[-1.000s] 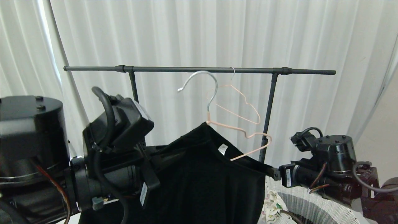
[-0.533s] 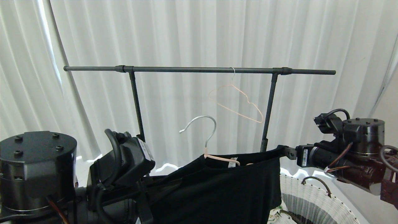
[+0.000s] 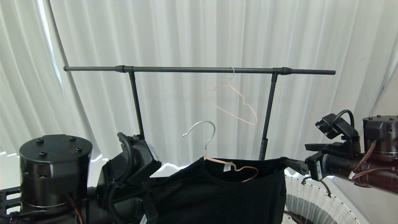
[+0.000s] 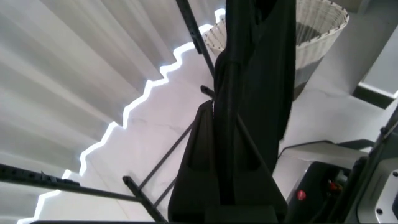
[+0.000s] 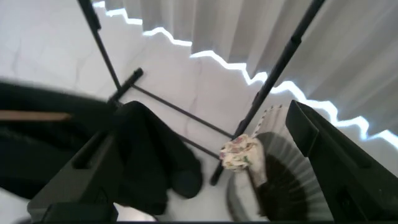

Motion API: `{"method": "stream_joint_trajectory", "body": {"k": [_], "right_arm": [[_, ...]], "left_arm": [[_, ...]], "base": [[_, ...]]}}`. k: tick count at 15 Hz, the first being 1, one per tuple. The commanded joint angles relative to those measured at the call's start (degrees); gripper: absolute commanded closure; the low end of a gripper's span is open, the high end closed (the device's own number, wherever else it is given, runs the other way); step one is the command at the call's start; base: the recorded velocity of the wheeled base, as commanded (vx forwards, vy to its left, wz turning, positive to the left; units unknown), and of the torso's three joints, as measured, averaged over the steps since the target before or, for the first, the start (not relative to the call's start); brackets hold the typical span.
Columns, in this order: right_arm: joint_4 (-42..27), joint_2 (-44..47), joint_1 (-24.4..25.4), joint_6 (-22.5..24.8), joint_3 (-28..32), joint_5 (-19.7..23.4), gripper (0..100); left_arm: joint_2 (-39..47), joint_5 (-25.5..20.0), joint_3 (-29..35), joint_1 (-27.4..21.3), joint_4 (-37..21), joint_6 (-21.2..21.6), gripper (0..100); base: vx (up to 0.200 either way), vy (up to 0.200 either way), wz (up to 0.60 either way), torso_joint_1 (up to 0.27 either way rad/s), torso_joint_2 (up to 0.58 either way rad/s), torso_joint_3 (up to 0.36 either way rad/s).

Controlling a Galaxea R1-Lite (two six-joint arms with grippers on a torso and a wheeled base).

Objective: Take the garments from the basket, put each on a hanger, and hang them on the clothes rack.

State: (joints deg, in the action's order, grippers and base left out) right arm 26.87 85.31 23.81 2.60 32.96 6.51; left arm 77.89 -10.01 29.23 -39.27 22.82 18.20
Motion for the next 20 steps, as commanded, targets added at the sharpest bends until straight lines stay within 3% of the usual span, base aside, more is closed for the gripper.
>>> {"method": "stream_joint_trajectory", "body": {"k": [1, 4, 8, 10, 15, 17, 18, 20], "right_arm": [[-1.03, -0.23, -0.43, 0.66, 1.23, 0.43, 0], [-11.05, -0.06, -0.43, 0.92, 7.82, 2.81, 0], [-18.87, -0.06, -1.31, 1.01, 9.49, 3.77, 0], [-22.83, -1.29, -1.48, 1.09, 10.89, 9.49, 0], [-24.23, -1.29, -0.43, 4.87, 11.16, 14.41, 0], [-24.5, -1.81, 0.45, 8.48, 11.25, 15.11, 0], [-24.76, -2.17, 2.56, 13.31, 11.16, 17.04, 0], [-25.81, -2.08, 5.81, 17.27, 11.69, 18.71, 0]], "left_arm": [[0.34, -0.1, -0.23, -0.02, 0.47, -0.01, 100], [0.16, -0.1, -1.11, 0.15, 1.09, 0.26, 100], [-0.19, -0.54, -1.2, 0.07, 2.14, 0.34, 100], [0.25, -0.45, -1.2, 1.56, 2.14, 0.52, 100], [1.04, -0.54, -1.55, 2.62, 2.14, 0.52, 100], [0.86, -0.98, -1.46, 1.91, 2.23, 0.43, 100], [0.86, -2.12, -1.28, 1.39, 2.49, 0.43, 100], [1.22, -5.28, -1.37, 0.95, 4.86, 0.43, 100]], "base": [[0.0, 0.0, 0.0, 0.0, 0.0, 0.0], [0.0, 0.0, 0.0, 0.0, 0.0, 0.0], [0.0, 0.0, 0.0, 0.0, 0.0, 0.0], [0.0, 0.0, 0.0, 0.0, 0.0, 0.0], [0.0, 0.0, 0.0, 0.0, 0.0, 0.0], [0.0, 0.0, 0.0, 0.0, 0.0, 0.0], [0.0, 0.0, 0.0, 0.0, 0.0, 0.0], [0.0, 0.0, 0.0, 0.0, 0.0, 0.0]]}}
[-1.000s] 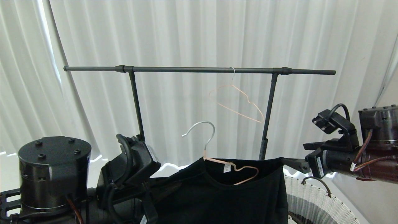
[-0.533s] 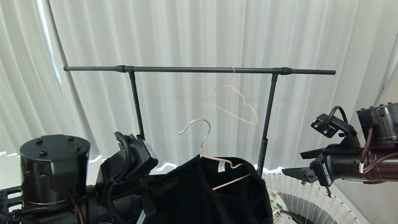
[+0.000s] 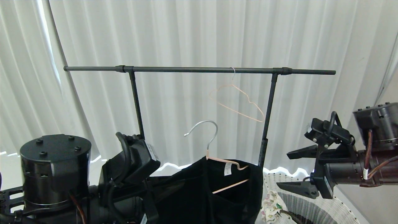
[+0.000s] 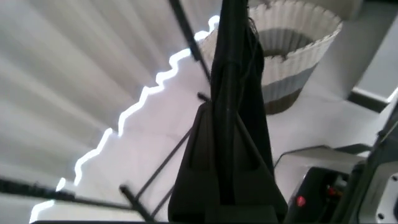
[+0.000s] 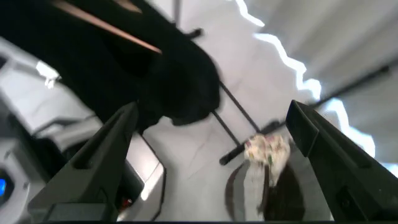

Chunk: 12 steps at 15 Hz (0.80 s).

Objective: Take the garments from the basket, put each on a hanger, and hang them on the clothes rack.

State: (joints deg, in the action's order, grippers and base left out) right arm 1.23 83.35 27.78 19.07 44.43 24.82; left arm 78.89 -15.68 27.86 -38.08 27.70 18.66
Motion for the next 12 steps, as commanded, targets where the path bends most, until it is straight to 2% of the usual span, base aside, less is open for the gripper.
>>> {"method": "stream_joint_trajectory", "body": {"k": [1, 3, 7, 12], "right_arm": [[-1.67, 0.06, 6.41, 1.85, 1.8, 0.58, 0], [-1.67, 1.12, 10.63, 1.85, 4.43, 0.58, 0], [-3.43, 4.37, 15.02, 2.12, 8.83, 0.58, 0], [-3.43, 9.38, 15.46, 3.61, 9.53, -0.65, 0]], "left_arm": [[0.83, -3.48, 0.01, -0.32, 1.83, 0.14, 100], [1.53, -4.01, 0.01, -0.59, 2.27, 0.67, 100], [1.45, -5.5, 0.45, -2.52, 2.36, 3.05, 100], [1.1, -5.42, 1.24, -4.9, 2.54, 3.13, 100]], "base": [[0.0, 0.0, 0.0, 0.0, 0.0, 0.0], [0.0, 0.0, 0.0, 0.0, 0.0, 0.0], [0.0, 0.0, 0.0, 0.0, 0.0, 0.0], [0.0, 0.0, 0.0, 0.0, 0.0, 0.0]]}}
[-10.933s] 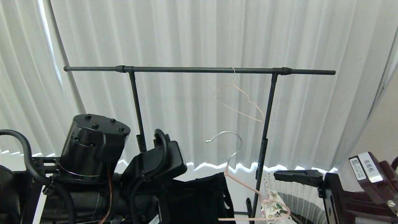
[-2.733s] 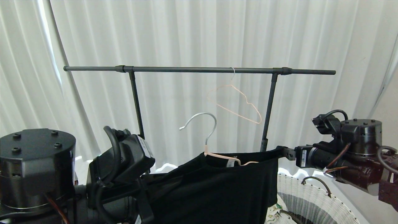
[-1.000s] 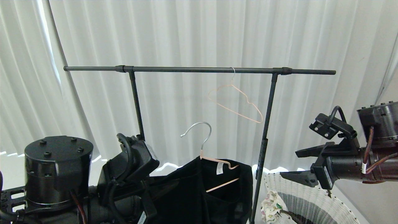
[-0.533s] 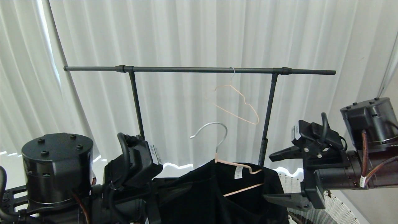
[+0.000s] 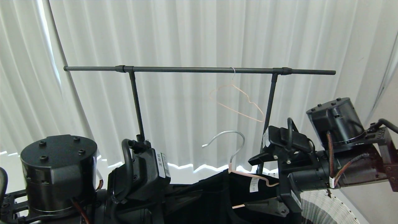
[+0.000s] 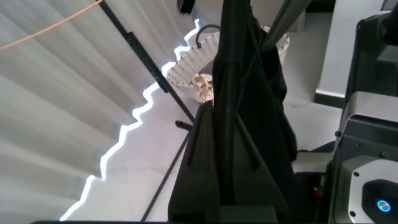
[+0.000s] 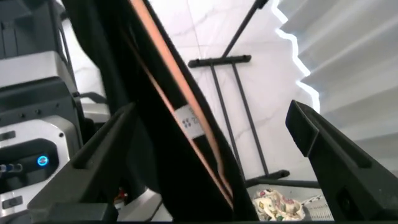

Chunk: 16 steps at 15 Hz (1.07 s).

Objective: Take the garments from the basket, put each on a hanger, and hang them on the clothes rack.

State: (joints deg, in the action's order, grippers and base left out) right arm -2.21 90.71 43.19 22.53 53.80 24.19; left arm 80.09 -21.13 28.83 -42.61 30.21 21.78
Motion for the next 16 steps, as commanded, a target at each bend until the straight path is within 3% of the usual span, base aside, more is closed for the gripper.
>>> {"method": "stream_joint_trajectory", "body": {"k": [1, 6, 7, 16], "right_arm": [[-0.08, 2.28, 0.14, 0.15, 0.26, -0.46, 0], [-1.66, 2.19, -0.21, 0.24, 0.17, -0.54, 0], [-1.66, 2.19, -0.21, 0.5, 0.26, -0.54, 100], [-1.22, 2.01, -0.74, 4.19, 0.17, -0.46, 100]], "left_arm": [[-0.11, -0.06, 0.44, -0.46, 0.03, 0.01, 100], [-0.38, 0.03, 0.61, -0.72, 0.03, 0.01, 100], [-0.38, -0.06, 0.61, -0.72, 0.03, 0.01, 100], [-0.29, 0.38, 0.44, -0.72, 0.03, 0.28, 100]], "base": [[0.0, 0.0, 0.0, 0.0, 0.0, 0.0], [0.0, 0.0, 0.0, 0.0, 0.0, 0.0], [0.0, 0.0, 0.0, 0.0, 0.0, 0.0], [0.0, 0.0, 0.0, 0.0, 0.0, 0.0]]}}
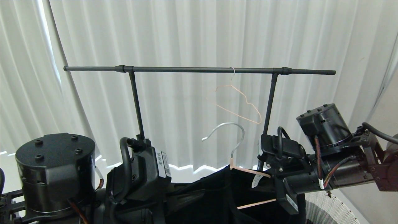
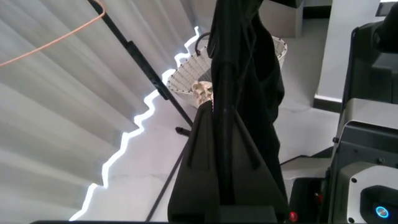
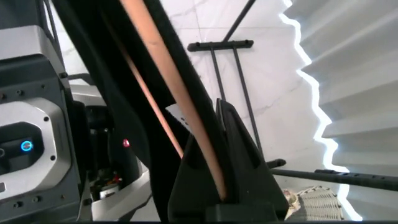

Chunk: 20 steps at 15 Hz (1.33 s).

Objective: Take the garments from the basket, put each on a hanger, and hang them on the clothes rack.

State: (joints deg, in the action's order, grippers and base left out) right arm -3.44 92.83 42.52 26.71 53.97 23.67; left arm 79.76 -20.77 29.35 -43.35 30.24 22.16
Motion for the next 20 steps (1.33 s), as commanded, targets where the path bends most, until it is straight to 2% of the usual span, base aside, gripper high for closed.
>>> {"method": "stream_joint_trajectory", "body": {"k": [1, 3, 5, 7, 11, 14, 16, 20], "right_arm": [[0.01, -0.37, -0.07, 0.8, 0.0, 0.06, 100], [0.36, -0.9, -0.07, 3.09, 0.08, 0.14, 100], [0.98, -1.43, -0.16, 3.79, 0.0, 0.06, 100], [2.65, -3.1, -2.53, 3.96, -0.18, -0.03, 100], [2.82, -6.35, -10.53, 5.55, -1.32, 0.14, 100], [2.82, -8.46, -16.33, 6.07, -2.02, 0.5, 100], [2.82, -10.13, -17.12, 5.81, -2.11, 0.67, 100], [2.73, -12.15, -15.1, 5.63, -2.46, 1.55, 100]], "left_arm": [[0.39, 1.17, -0.53, 0.11, -0.1, 1.22, 0], [2.33, 6.45, -1.23, 0.55, -0.01, 3.41, 0], [2.41, 6.97, -0.97, 0.81, -0.01, 3.33, 0], [1.89, 7.06, -1.41, 2.3, -0.01, 3.33, 0], [-0.05, 7.06, -3.6, 8.11, -0.01, 3.33, 0], [-2.95, 7.06, -7.91, 13.47, -0.01, 3.33, 0], [-3.21, 6.97, -11.07, 17.33, -0.01, 3.24, 0], [1.36, 6.8, -11.07, 19.27, -0.01, 2.45, 0]], "base": [[0.0, 0.0, 0.0, 0.0, 0.0, 0.0], [0.0, 0.0, 0.0, 0.0, 0.0, 0.0], [0.0, 0.0, 0.0, 0.0, 0.0, 0.0], [0.0, 0.0, 0.0, 0.0, 0.0, 0.0], [0.0, 0.0, 0.0, 0.0, 0.0, 0.0], [0.0, 0.0, 0.0, 0.0, 0.0, 0.0], [0.0, 0.0, 0.0, 0.0, 0.0, 0.0], [0.0, 0.0, 0.0, 0.0, 0.0, 0.0]]}}
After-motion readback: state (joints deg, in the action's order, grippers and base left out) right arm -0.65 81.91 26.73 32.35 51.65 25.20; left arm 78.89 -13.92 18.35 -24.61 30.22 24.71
